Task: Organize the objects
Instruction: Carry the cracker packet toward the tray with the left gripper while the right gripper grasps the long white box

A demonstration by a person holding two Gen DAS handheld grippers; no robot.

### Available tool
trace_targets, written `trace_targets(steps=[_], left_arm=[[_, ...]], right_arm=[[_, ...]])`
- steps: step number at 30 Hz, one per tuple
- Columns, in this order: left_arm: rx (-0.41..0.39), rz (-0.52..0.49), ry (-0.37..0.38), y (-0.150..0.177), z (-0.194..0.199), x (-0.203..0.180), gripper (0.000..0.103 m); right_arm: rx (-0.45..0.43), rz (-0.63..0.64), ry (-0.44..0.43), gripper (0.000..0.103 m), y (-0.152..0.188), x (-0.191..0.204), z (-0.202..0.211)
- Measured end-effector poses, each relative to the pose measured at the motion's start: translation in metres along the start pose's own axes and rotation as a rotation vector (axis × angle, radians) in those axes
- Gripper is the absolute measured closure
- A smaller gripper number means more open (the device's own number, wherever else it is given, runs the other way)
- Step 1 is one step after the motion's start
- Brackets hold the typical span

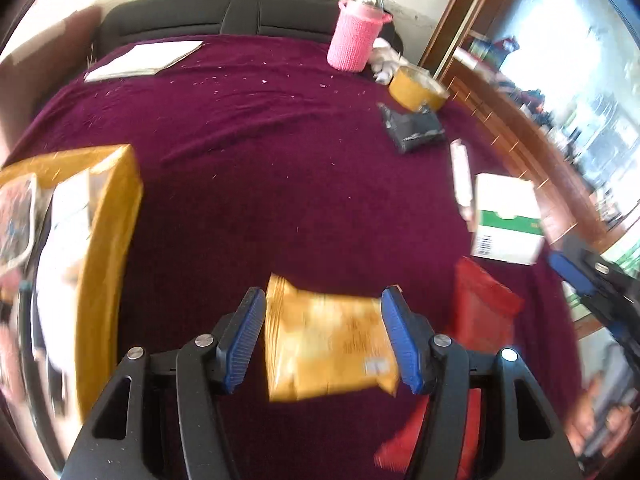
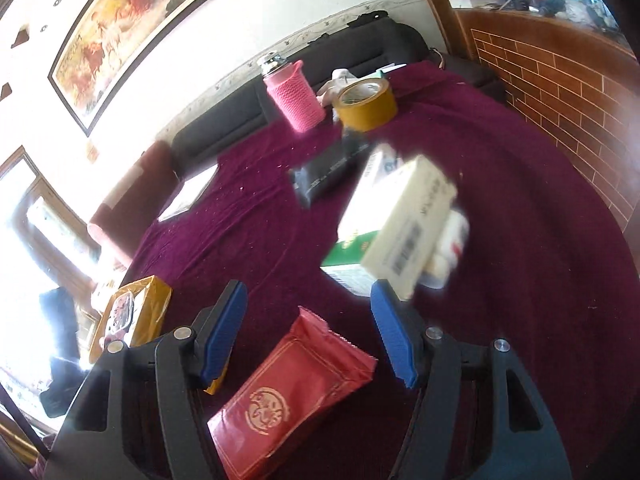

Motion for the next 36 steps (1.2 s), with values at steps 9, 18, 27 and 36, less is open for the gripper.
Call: trace_targets(steps=[9,18,27,36], left_arm=[[0.200,-0.078,0.289,0.018,-0.002,-0.018,0.049],[0.052,-0.244,0.222,0.024,0.044,-0.037,0.046],[0.300,-0.172,0.455,0.018,-0.012,-0.029,0.047],[0.201,-0.310,0.362,0.064,0.057,-0.019,0.046]], right_arm=[[-0.018,-0.019,-0.052,0.040,0.015,-0.022,-0.005],[-0.043,-0.015,-0.055,0.040,0.022,-0.027,-0.007],[-0.044,-0.016,-0.021,0.040,0.023,-0.029,-0.007],[-0.009,0.007,-0.020,0.040,0.025,-0.027,-0.014]])
Point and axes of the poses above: each gripper's, at about its wrist camera, not at the fingertips, and z roughly against the way its jaws point, x to its left, y to its underside, the point moved 1 cm from there along -z, roughly the way its jaws point, and after that the axes turned 6 degrees about y, right-handed, at the moved point
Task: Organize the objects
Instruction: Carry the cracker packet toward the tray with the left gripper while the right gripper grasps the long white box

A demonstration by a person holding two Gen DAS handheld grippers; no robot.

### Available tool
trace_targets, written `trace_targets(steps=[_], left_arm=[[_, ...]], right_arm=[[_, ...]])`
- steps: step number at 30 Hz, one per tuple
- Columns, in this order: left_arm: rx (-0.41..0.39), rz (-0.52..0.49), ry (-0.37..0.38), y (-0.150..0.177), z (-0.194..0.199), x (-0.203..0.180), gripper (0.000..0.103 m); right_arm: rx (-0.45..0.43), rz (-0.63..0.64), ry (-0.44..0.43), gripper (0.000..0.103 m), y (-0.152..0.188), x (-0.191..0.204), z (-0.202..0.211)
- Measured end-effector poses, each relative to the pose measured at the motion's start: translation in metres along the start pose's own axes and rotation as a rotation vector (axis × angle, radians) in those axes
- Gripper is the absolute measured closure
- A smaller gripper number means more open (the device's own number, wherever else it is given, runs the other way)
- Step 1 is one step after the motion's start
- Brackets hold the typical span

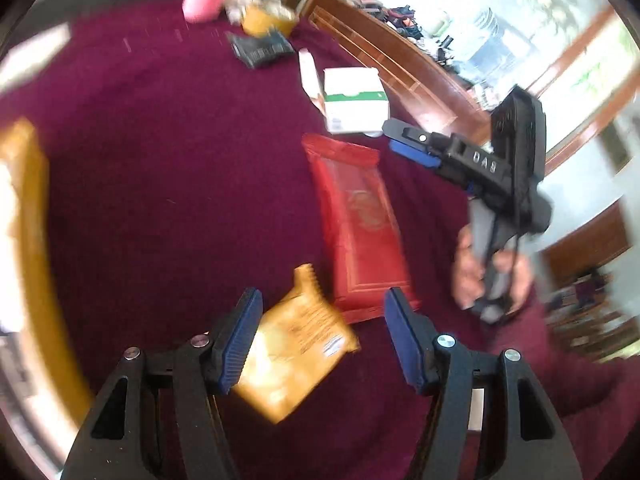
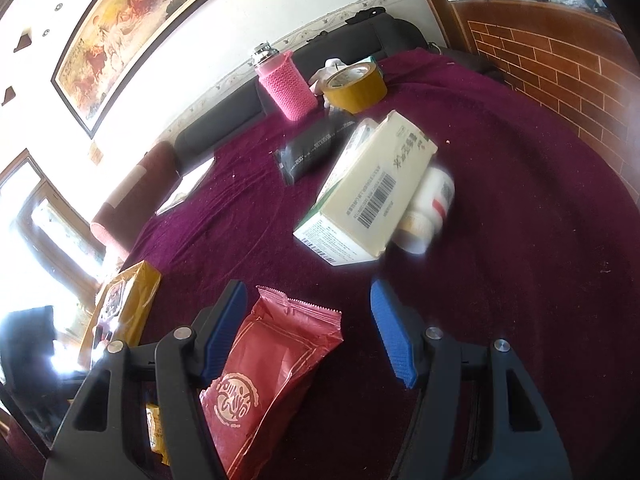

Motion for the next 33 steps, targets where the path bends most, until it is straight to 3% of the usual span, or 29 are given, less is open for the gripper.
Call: trace_targets(steps=[2,7,9,15,17,19,21,22,25,27,33], left_arm=[[0.008,-0.123,-0.077,0.008,0.001,-0.017,0.046],[0.159,-0.395,-0.185,0.022,-0.025,-0.046,0.046],[0.176,-0.434,-0.192,0.020,-0.028,-0.049,0.046],[0.170,-0.407,-0.271,0.006,-0.035,-0.031,0.044],[0.212,-0.398,-0.306,0.008,-0.049,-0.020,0.041],[0.206,-0.352,-0.294,0.003,-0.050,-0.013,0.042],[0.188,-0.326,-0.330,0.001,-0.052,-0.011,0.042],[0.175,-0.306,-0.349,0.001,-0.053,-0.010,0.044],[0.147,-0.191,-0.333,0.002,-0.051,-0.010,0.064],[0.090,-0.169,-0.330,0.005,-0.041,-0.017,0.064],[-0.152,-0.082,-0.195,0.012,0.017,-0.036,0.064]], right_arm=[[0.008,0.005,0.011,0.040,0.001,0.000,-0.002],[0.019,0.003,0.039,0.040,0.003,-0.001,-0.005],[0.018,0.002,0.053,0.040,0.003,-0.002,-0.005],[0.031,-0.002,0.072,0.040,0.003,-0.003,-0.008],[0.039,-0.004,0.078,0.040,0.004,-0.003,-0.010],[0.040,-0.001,0.084,0.040,0.004,-0.003,-0.010],[0.039,0.002,0.089,0.040,0.004,-0.003,-0.010],[0.037,0.004,0.092,0.040,0.004,-0.003,-0.010],[0.040,0.001,0.093,0.040,0.005,-0.003,-0.011],[0.034,-0.005,0.091,0.040,0.005,-0.004,-0.010],[-0.026,0.016,0.121,0.040,-0.003,0.001,0.012]])
Point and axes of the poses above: each gripper's, at about its wrist camera, not at the fingertips, and z roughly against the way its jaws point, x to its left, y to its underside, the point moved 1 cm from there along -z, roughly the way its jaws point, and after that the axes turned 6 degrees about y, right-handed, at the moved point
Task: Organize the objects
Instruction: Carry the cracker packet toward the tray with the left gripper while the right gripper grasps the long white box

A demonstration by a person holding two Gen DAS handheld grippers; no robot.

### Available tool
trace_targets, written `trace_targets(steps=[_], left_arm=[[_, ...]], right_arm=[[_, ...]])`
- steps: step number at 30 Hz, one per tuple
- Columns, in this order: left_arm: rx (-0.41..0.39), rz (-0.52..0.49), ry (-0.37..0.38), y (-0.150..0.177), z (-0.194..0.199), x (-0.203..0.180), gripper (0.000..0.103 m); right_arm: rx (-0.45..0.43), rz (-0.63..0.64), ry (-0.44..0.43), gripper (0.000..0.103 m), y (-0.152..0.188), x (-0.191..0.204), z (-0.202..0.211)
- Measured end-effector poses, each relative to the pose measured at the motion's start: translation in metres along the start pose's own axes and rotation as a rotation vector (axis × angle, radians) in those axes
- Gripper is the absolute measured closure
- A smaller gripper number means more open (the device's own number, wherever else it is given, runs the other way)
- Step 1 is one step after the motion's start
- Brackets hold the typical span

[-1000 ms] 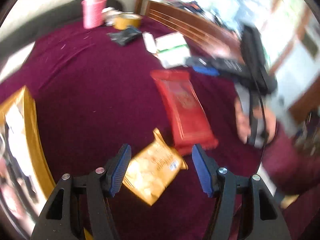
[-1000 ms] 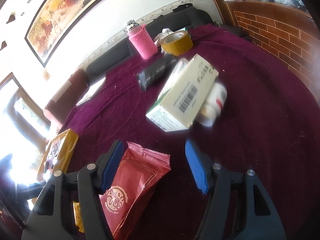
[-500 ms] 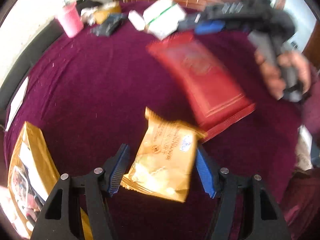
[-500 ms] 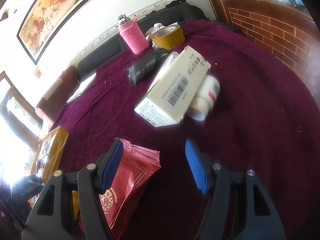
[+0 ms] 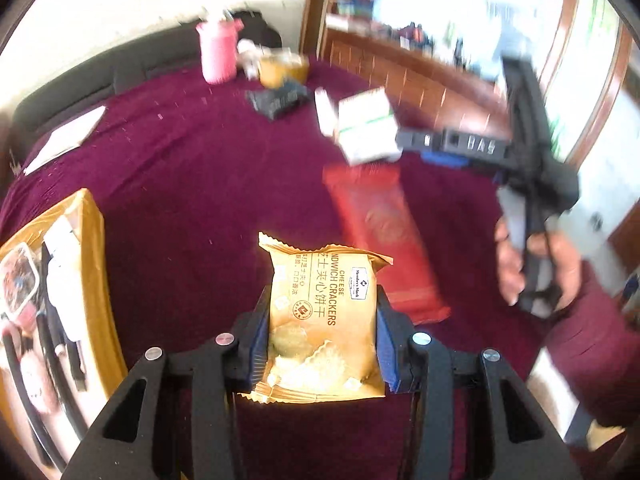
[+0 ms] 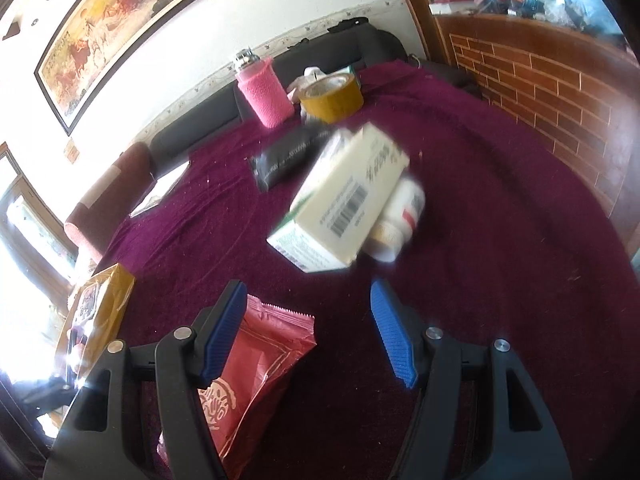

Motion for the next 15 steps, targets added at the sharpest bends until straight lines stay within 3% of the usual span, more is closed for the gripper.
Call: trace_targets(steps=[4,7,11,14,15], left_arm=[[-0.119,0.062,0.032,0.002,0.034,0.009,0.064],[-0.188,0.107,0.041,0.007,0.056,0.020,0.064],[-0.235,0.140,0.007,0.015,0.079,0.036,0.064],[-0.252,0.161,-0.030,0.026,0.095,0.048,0.064],[-0.257,0.174,-0.047,0.029,0.100,0.055,0.064]], right_arm=[[-0.008,-0.002,-0.026,0.039,-0.043,0.010,0.019],[0.056,-0.010,-0.038,0.032,-0.088,0.021,-0.003],[0.169,0.083,0.129,0.032,-0.128,0.042,-0.073],[0.305,0.169,0.262,0.033,-0.140,0.051,-0.133],[0.341,0.191,0.316,0.037,-0.142,0.052,-0.149]])
Point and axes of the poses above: each gripper's, at about its wrist camera, not at the fingertips, and z roughly against the way its jaws point, x to its left, y to its underside, the point moved 1 cm from there along -z, roughly the way its jaws point, and after that the axes turned 6 degrees about y, right-handed, at the moved point
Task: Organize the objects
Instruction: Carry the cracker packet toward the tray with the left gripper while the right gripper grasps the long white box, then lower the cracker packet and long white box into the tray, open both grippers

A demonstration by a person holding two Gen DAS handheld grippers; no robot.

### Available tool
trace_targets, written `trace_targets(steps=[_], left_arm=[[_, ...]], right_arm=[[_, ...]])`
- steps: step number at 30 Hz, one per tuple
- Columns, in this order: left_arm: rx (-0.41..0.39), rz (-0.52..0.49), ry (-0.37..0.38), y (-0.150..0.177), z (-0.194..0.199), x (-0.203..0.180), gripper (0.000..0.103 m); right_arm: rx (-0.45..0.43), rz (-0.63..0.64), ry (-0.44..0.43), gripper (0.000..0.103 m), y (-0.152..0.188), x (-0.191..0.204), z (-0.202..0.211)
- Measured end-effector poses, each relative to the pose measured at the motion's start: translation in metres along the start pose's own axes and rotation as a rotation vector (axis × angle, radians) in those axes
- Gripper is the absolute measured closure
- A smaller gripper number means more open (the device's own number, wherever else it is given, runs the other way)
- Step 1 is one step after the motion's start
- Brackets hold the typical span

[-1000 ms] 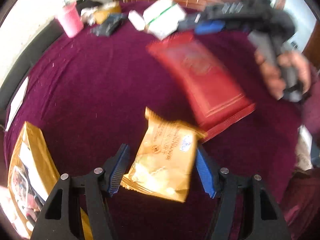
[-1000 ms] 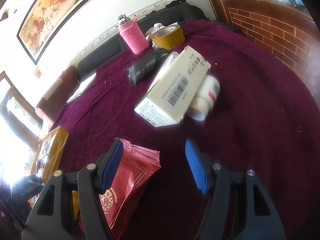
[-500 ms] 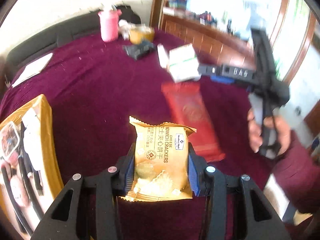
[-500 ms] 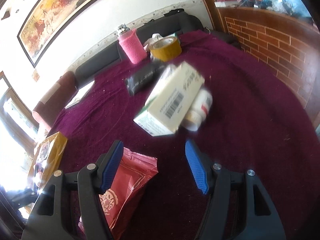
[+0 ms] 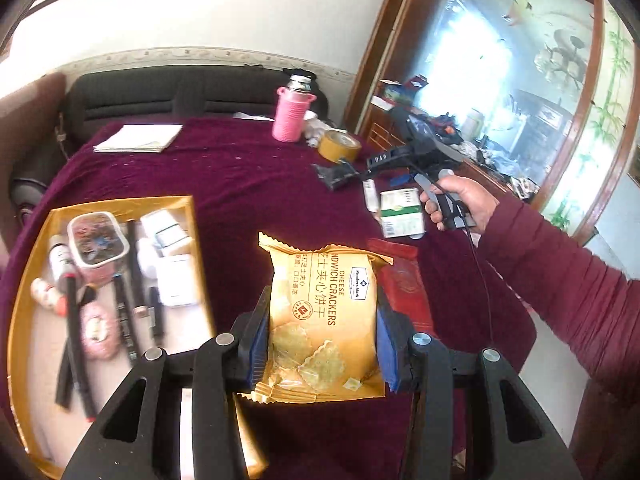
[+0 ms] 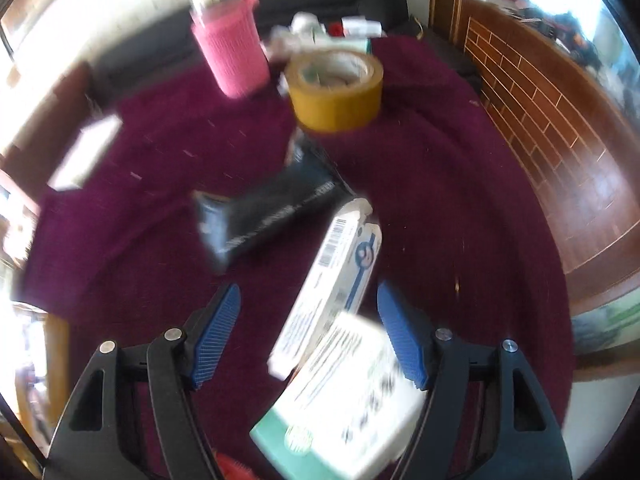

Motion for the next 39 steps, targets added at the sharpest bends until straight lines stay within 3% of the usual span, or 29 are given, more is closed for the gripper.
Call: trace_targets(steps=[4,5,11,14,22,32,39], left_arm=[[-0.021,0.057,-0.030,0.003,0.010,0.027,0.064],[-0.028,0.071,-0.042,0.004,0.011,0.033,0.064],[-0.047,0.158,-0.077,0.014,0.019,0.068,0.064],[-0.069,0.182,-0.093,0.018,0.028,0.078,0.064],[-0.126,0.227,-0.185,0.031,0.064,0.100,0.064],[-0.118,0.244,-0.308,0.039,0.094,0.124,0.064],[-0.042,0.199,-0.421,0.039,0.081,0.154,0.064]], right_arm=[[0.111,0.018,0.155,0.047,-0.012,0.006,-0.041],[0.134,0.018,0.174,0.062,-0.013,0.006,-0.047],[0.137,0.057,0.174,0.083,-0.006,0.011,-0.037],[0.117,0.060,0.126,0.090,0.002,0.014,-0.025],[-0.008,0.044,-0.109,0.092,0.039,0.022,0.027],[-0.168,0.163,-0.498,0.091,0.101,0.095,0.136],[-0.103,0.317,-0.706,0.091,0.148,0.184,0.166]])
Point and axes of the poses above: each gripper's, at about its wrist camera, not at the fingertips, and z roughly against the way its jaws point, x to its left, y to its underside, the point moved 1 cm from there along -z, roughly the way its jaws point, and after that the axes turned 6 degrees about y, right-handed, at the moved point
